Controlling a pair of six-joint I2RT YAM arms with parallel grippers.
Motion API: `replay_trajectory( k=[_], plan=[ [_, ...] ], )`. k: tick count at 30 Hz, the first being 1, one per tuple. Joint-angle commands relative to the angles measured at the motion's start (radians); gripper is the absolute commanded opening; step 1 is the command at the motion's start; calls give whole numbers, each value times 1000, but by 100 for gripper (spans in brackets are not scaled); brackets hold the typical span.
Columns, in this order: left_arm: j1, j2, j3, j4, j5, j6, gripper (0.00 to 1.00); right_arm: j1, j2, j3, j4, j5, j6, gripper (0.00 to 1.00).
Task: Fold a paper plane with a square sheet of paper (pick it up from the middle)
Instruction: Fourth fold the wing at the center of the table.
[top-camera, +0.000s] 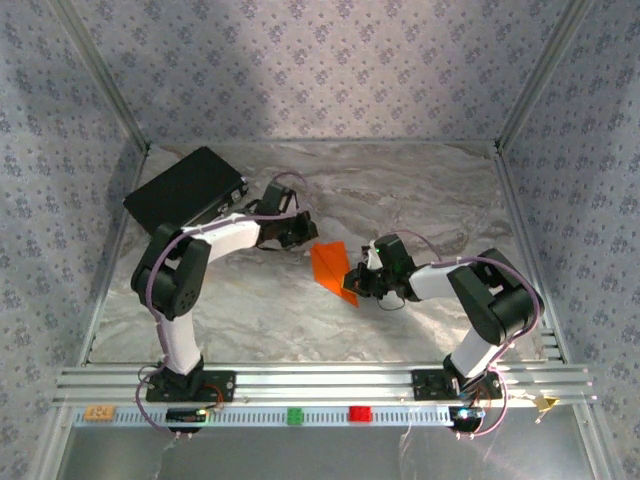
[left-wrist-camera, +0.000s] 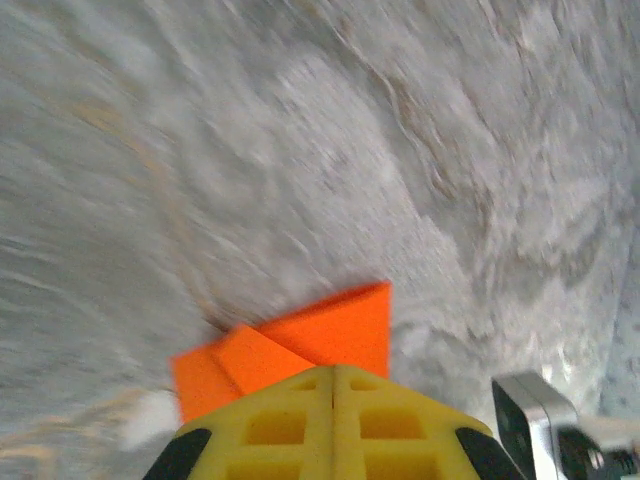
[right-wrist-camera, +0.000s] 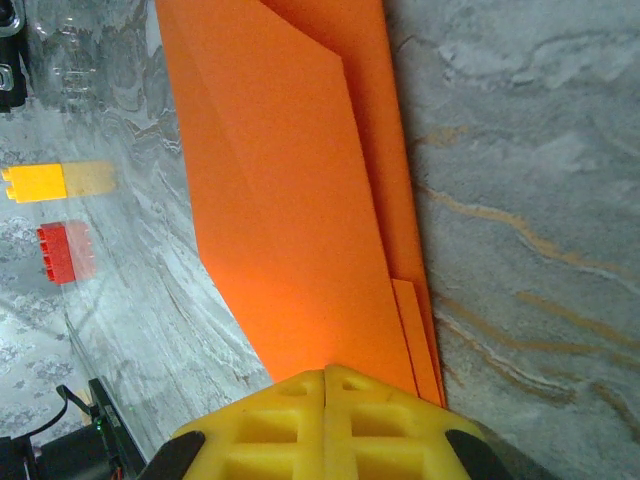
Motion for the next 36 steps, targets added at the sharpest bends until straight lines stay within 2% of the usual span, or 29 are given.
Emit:
replay_trajectory(
  k=[1,7,13,21,31,36],
  plan=[
    [-64,15,-31,56,65,-7,2,-8,18,-46,-166,49,-17,0],
    [-118,99,-18,101,87,-27,1,-11,11,-43,-171,42,-23,0],
    [-101,163,-18,70,65,-26,0,-12,-8,-30,-160,26,-26,0],
    [-88,175,-81,94,61,-34,0,4,-58,96,-231,-4,-71,0],
    [-87,178,-83,100,67,-33,0,24,60,198,-239,16,-81,1],
    [-88,180,-87,102,66,-31,0,17,70,184,-360,68,-141,3]
  ],
)
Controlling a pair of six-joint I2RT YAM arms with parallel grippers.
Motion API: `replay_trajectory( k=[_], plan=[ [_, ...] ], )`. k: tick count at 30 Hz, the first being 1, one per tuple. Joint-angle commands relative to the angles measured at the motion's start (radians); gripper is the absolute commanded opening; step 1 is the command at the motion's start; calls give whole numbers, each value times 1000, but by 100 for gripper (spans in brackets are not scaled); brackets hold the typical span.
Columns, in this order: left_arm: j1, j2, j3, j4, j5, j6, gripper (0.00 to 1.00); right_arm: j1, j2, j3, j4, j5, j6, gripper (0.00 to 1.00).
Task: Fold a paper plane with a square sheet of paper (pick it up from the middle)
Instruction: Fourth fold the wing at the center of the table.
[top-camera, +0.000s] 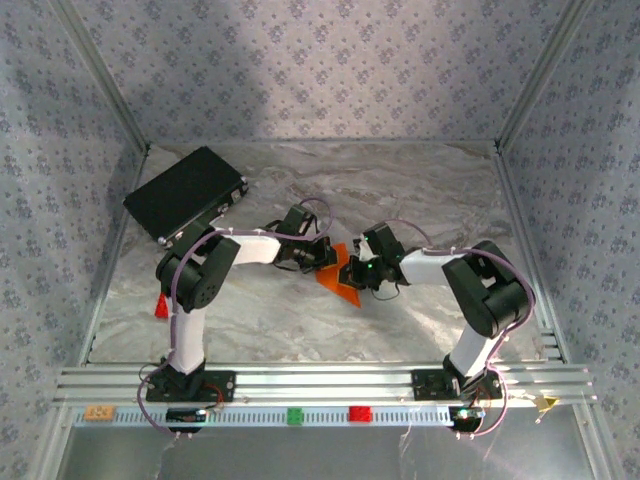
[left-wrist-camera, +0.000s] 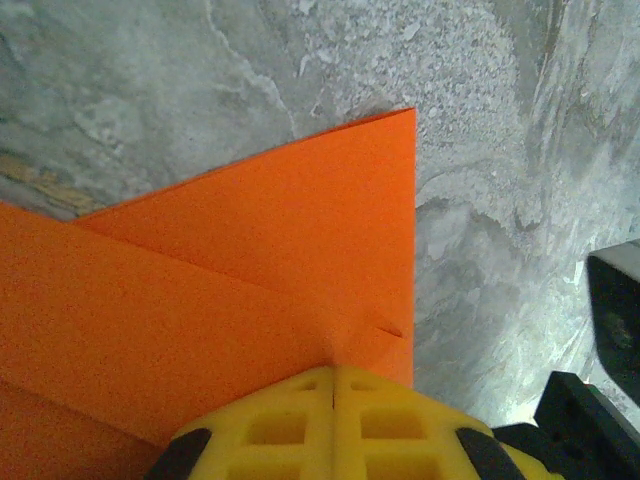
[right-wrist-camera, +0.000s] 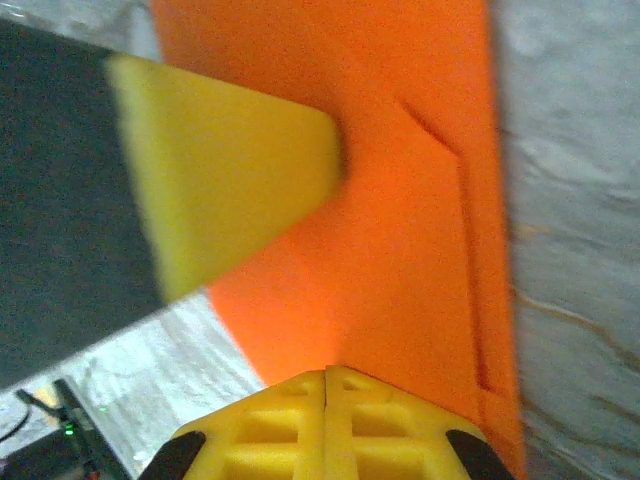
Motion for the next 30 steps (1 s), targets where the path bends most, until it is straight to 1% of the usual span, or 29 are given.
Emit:
replay_trajectory(
  k=[1,4,6,10,14,17,24,27,30],
  plan=[
    [11,43,-32,-47,-54,6,0,-7,5,-18,-110,29,-52,3],
    [10,47,-35,-44,-54,7,0,-13,-31,-65,-105,20,-48,3],
    [10,48,-35,-44,-53,7,0,-21,-59,-75,-90,-9,-39,3],
    [11,47,-35,-45,-52,6,0,-20,-116,-37,-91,-41,-27,3],
    [11,48,-35,-44,-53,7,0,-12,-115,8,-106,-45,-36,3],
    [10,50,-35,-44,-53,6,0,1,-96,5,-106,-46,-38,3],
    [10,50,-33,-46,-53,8,0,-7,-81,-124,-78,-24,-26,4],
    [12,53,-30,-49,-53,10,0,-19,-104,-193,-47,-34,-13,4],
    [12,53,-30,-50,-53,8,0,-34,-159,-250,-41,-42,-6,5]
  ],
)
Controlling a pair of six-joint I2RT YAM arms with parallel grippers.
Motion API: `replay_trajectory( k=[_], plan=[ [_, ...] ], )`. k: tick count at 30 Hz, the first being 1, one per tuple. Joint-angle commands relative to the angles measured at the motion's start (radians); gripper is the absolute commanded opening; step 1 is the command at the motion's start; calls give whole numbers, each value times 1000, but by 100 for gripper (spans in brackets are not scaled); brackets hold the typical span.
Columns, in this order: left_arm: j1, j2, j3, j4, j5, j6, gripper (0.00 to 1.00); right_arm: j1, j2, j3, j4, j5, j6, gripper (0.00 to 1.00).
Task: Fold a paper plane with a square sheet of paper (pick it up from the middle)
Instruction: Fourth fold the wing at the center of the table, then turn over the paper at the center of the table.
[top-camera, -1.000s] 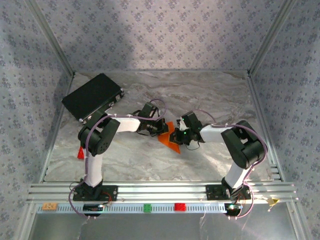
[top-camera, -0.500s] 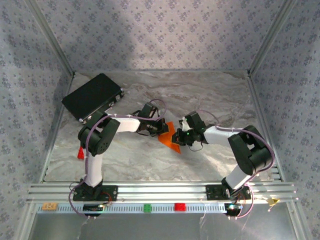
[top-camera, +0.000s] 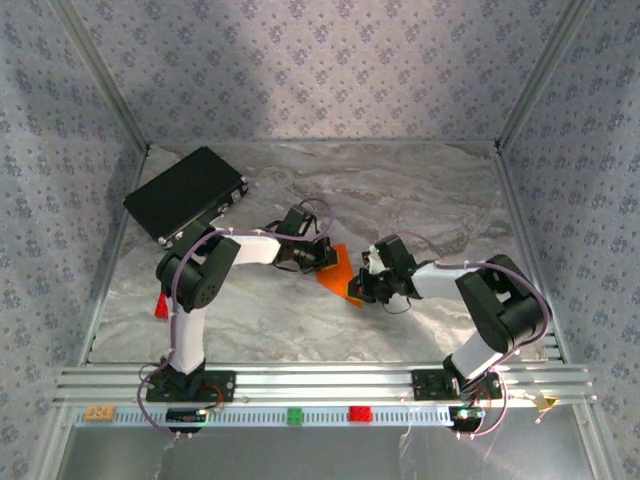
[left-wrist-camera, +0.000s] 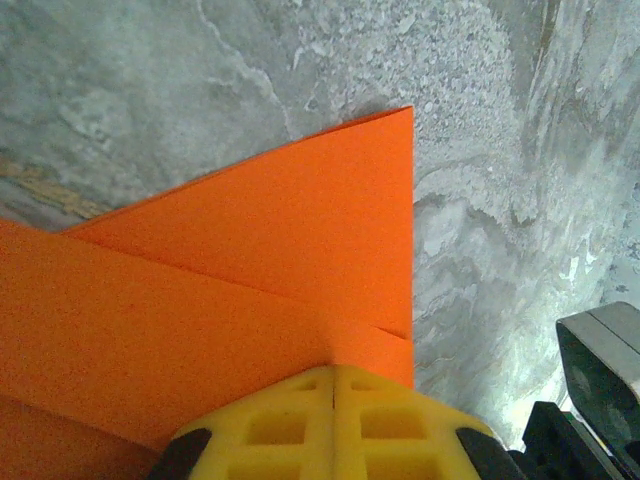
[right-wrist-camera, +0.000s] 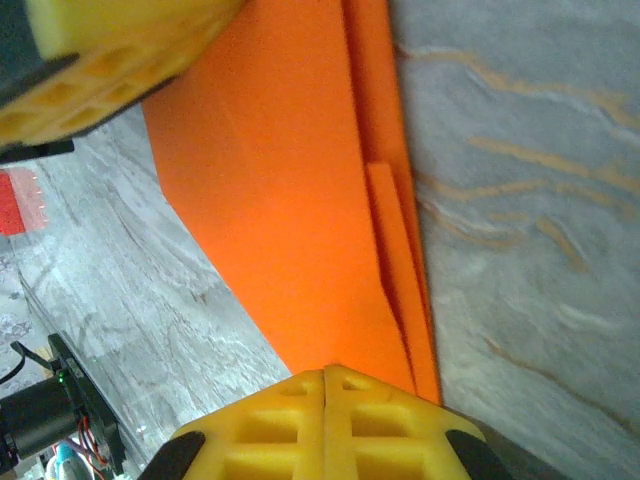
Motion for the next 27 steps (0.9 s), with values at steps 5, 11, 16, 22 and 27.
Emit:
replay_trajectory(
  k=[5,11,16,22,27],
  plan=[
    [11,54,-22,-61,-68,5,0,-20,-118,-155,-67,-3,23,6],
    [11,51,-32,-53,-56,3,0,-25,-197,-199,-89,14,43,6],
    [8,34,-45,-49,-46,6,0,-31,-300,-163,-166,61,44,8],
    [9,25,-50,-48,-43,6,0,-34,-304,-122,-174,55,67,16],
    [9,25,-48,-44,-41,0,0,-33,-283,-141,-133,58,118,28]
  ],
)
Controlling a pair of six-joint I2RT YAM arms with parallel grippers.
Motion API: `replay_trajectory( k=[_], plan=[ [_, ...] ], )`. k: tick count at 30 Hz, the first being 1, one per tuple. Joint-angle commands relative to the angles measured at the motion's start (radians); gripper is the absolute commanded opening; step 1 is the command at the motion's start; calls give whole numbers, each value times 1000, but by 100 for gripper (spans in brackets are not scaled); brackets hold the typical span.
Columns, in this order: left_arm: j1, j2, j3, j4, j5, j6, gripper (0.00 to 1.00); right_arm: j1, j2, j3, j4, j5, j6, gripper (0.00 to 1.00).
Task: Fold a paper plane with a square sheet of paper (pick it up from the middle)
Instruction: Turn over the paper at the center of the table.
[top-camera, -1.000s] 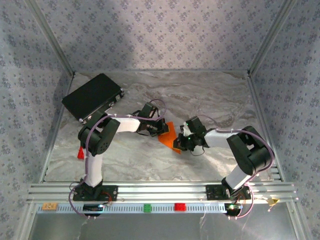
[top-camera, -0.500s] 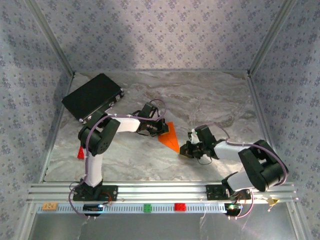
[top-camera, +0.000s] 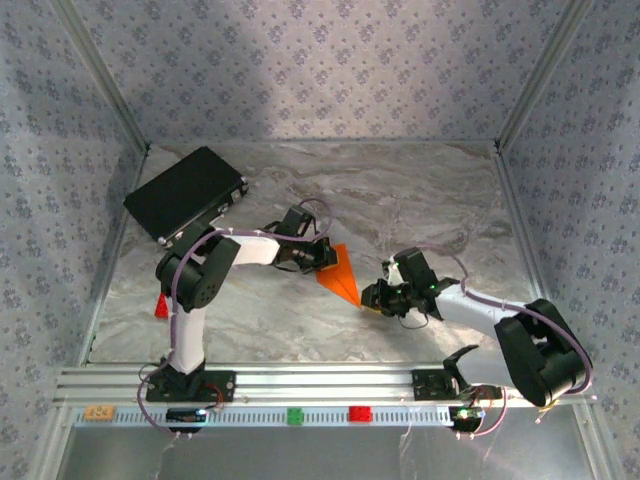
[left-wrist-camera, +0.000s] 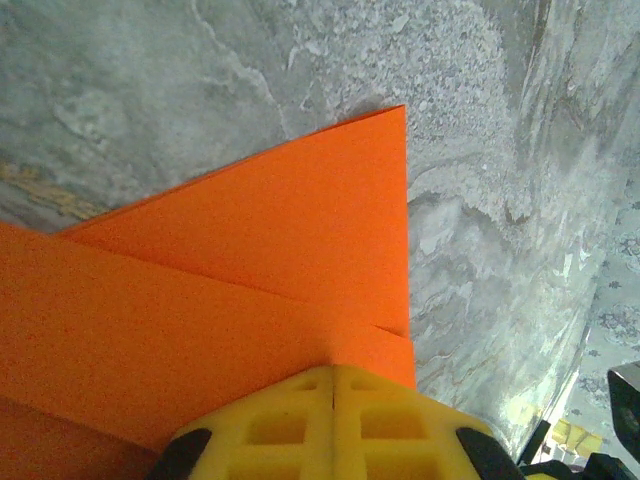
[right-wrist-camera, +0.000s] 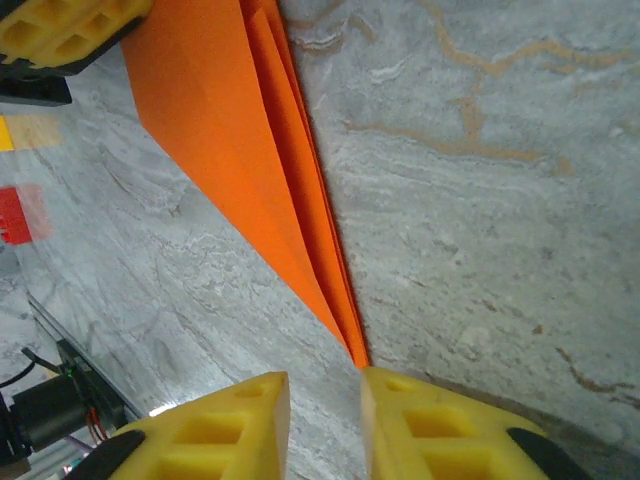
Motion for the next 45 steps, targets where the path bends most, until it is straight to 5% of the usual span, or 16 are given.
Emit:
replay_trajectory(
  k=[1,45],
  plan=[
    [5,25,-34,-70,-52,-1,0,-5,21,-1,15,0,47,30],
    [7,28,-30,-58,-49,-17,0,-3,114,11,151,-63,115,29]
  ],
)
